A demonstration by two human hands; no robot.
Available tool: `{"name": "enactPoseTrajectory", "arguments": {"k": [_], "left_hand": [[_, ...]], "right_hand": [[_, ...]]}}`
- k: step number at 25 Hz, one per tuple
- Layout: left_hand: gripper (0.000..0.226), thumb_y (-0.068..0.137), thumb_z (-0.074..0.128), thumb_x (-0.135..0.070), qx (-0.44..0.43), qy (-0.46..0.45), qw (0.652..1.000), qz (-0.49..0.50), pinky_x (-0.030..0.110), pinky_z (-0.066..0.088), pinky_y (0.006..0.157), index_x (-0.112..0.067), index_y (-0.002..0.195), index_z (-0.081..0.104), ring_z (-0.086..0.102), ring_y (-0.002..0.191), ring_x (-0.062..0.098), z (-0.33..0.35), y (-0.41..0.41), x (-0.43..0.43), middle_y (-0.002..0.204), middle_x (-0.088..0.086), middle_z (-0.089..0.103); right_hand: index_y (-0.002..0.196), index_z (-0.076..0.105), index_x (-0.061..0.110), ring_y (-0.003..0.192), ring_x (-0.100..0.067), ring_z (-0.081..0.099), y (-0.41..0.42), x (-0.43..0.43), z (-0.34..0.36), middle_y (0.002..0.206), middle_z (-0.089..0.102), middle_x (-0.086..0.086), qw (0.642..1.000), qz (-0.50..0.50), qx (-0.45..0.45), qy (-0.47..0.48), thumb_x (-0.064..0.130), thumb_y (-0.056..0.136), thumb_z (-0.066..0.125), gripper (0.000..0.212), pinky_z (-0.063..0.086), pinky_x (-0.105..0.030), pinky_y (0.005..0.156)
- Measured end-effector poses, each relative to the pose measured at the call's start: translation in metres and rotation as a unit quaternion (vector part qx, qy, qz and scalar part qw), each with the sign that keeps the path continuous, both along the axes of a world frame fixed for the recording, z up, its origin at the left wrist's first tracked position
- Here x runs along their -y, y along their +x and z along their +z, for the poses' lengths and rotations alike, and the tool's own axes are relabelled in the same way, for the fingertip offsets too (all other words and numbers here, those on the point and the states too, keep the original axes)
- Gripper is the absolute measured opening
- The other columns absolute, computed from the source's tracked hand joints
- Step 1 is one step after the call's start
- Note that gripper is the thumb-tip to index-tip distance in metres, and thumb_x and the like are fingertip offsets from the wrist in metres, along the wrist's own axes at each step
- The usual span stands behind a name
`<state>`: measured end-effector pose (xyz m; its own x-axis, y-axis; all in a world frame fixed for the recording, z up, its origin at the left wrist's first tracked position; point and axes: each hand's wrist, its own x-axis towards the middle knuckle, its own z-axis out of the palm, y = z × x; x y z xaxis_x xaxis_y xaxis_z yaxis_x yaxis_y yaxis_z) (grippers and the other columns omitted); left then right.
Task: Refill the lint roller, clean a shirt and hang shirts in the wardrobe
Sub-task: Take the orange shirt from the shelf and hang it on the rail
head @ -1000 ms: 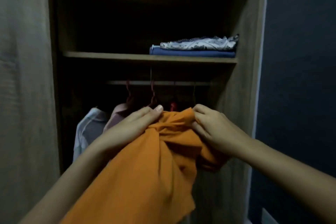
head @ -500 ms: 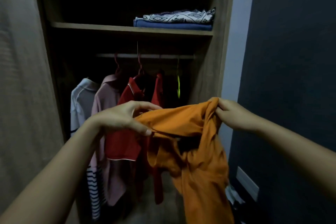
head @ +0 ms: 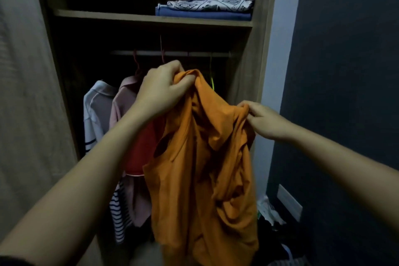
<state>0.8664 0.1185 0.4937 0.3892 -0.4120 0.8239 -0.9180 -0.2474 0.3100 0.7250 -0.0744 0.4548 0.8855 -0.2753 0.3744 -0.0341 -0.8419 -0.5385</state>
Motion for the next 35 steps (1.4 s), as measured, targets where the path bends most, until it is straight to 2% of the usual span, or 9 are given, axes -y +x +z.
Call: {"name": "enactPoseTrajectory", "arguments": {"k": [5, 10, 15, 18, 20, 23, 28, 32, 35], "left_hand": [[0.017, 0.091, 0.053, -0.035, 0.025, 0.045, 0.998, -0.027, 0.017, 0.037, 0.054, -0.020, 0.083, 0.057, 0.050, 0.063, 0.003, 0.013, 0.000, -0.001, 0.068, -0.009, 0.052], [0.022, 0.094, 0.050, -0.032, -0.013, 0.053, 0.997, -0.048, 0.018, 0.034, 0.055, -0.017, 0.078, 0.054, 0.046, 0.059, 0.003, 0.007, 0.013, 0.000, 0.063, -0.005, 0.048], [0.026, 0.094, 0.049, -0.032, -0.025, 0.060, 0.998, -0.022, 0.020, 0.032, 0.053, -0.015, 0.075, 0.051, 0.046, 0.061, 0.009, -0.002, 0.020, -0.002, 0.063, -0.006, 0.048], [0.025, 0.094, 0.048, -0.032, -0.076, 0.005, 0.997, 0.017, 0.026, 0.026, 0.053, -0.016, 0.075, 0.051, 0.047, 0.064, 0.012, 0.001, 0.021, -0.004, 0.062, -0.008, 0.047], [0.026, 0.095, 0.047, -0.032, -0.090, -0.020, 0.996, 0.013, 0.027, 0.028, 0.059, -0.018, 0.073, 0.048, 0.047, 0.064, 0.012, 0.005, 0.020, -0.006, 0.062, -0.008, 0.047], [0.029, 0.096, 0.043, -0.034, -0.099, -0.041, 0.994, -0.028, 0.031, 0.034, 0.063, -0.017, 0.074, 0.048, 0.045, 0.060, 0.007, 0.009, 0.017, -0.006, 0.062, -0.006, 0.045], [0.035, 0.093, 0.044, -0.041, -0.250, -0.093, 0.961, -0.066, 0.033, 0.034, 0.059, -0.019, 0.066, 0.047, 0.043, 0.053, 0.017, 0.012, 0.041, -0.010, 0.057, -0.003, 0.043], [0.025, 0.087, 0.057, -0.041, -0.275, 0.091, 0.955, 0.057, 0.027, 0.038, 0.051, -0.019, 0.075, 0.057, 0.050, 0.058, 0.016, -0.003, 0.067, -0.036, 0.072, 0.005, 0.057], [0.032, 0.082, 0.056, -0.059, -0.277, 0.196, 0.940, -0.024, 0.025, 0.048, 0.069, -0.031, 0.097, 0.063, 0.058, 0.086, 0.009, -0.018, 0.064, -0.062, 0.099, -0.006, 0.060]], "right_hand": [[0.096, 0.060, 0.021, 0.099, -0.017, 0.052, 0.019, -0.008, -0.010, 0.107, 0.058, -0.002, 0.997, -0.029, 0.049, 0.046, 0.010, 0.092, 0.036, 0.027, 0.040, -0.020, 0.073], [0.115, 0.043, 0.037, 0.106, -0.009, 0.054, 0.029, -0.044, -0.011, 0.117, 0.052, 0.009, 0.969, 0.162, -0.025, 0.187, 0.049, 0.072, 0.054, 0.046, 0.046, -0.025, 0.086], [0.132, 0.030, 0.024, 0.118, -0.019, 0.048, 0.053, -0.060, -0.034, 0.130, 0.045, 0.000, 0.999, 0.022, 0.035, -0.013, 0.046, 0.076, 0.068, 0.072, 0.044, -0.042, 0.099], [0.121, 0.032, 0.023, 0.107, -0.027, 0.049, 0.055, -0.069, -0.046, 0.119, 0.037, -0.008, 0.945, -0.004, 0.222, -0.238, 0.030, 0.083, 0.056, 0.045, 0.045, -0.045, 0.089], [0.117, 0.038, 0.024, 0.098, -0.028, 0.051, 0.056, -0.074, -0.058, 0.113, 0.036, -0.008, 0.909, 0.036, 0.219, -0.353, 0.035, 0.083, 0.046, 0.036, 0.047, -0.043, 0.078], [0.120, 0.039, 0.026, 0.102, -0.018, 0.043, 0.063, -0.071, -0.069, 0.116, 0.035, -0.004, 0.964, 0.010, 0.118, -0.238, 0.046, 0.083, 0.054, 0.045, 0.043, -0.032, 0.077], [0.098, 0.028, 0.029, 0.085, -0.012, 0.045, 0.059, -0.061, -0.076, 0.105, 0.032, 0.004, 0.983, 0.051, 0.089, -0.150, 0.010, 0.078, 0.060, 0.043, 0.041, -0.029, 0.068], [0.068, 0.050, 0.016, 0.093, -0.011, 0.050, 0.033, -0.032, -0.038, 0.107, 0.046, 0.001, 0.986, 0.089, 0.040, -0.138, -0.008, 0.073, 0.054, 0.025, 0.049, -0.032, 0.078], [0.059, 0.064, 0.021, 0.098, -0.009, 0.058, 0.012, -0.006, 0.000, 0.107, 0.059, 0.004, 0.997, 0.052, 0.012, -0.063, -0.015, 0.075, 0.051, 0.042, 0.054, -0.023, 0.078]]}}
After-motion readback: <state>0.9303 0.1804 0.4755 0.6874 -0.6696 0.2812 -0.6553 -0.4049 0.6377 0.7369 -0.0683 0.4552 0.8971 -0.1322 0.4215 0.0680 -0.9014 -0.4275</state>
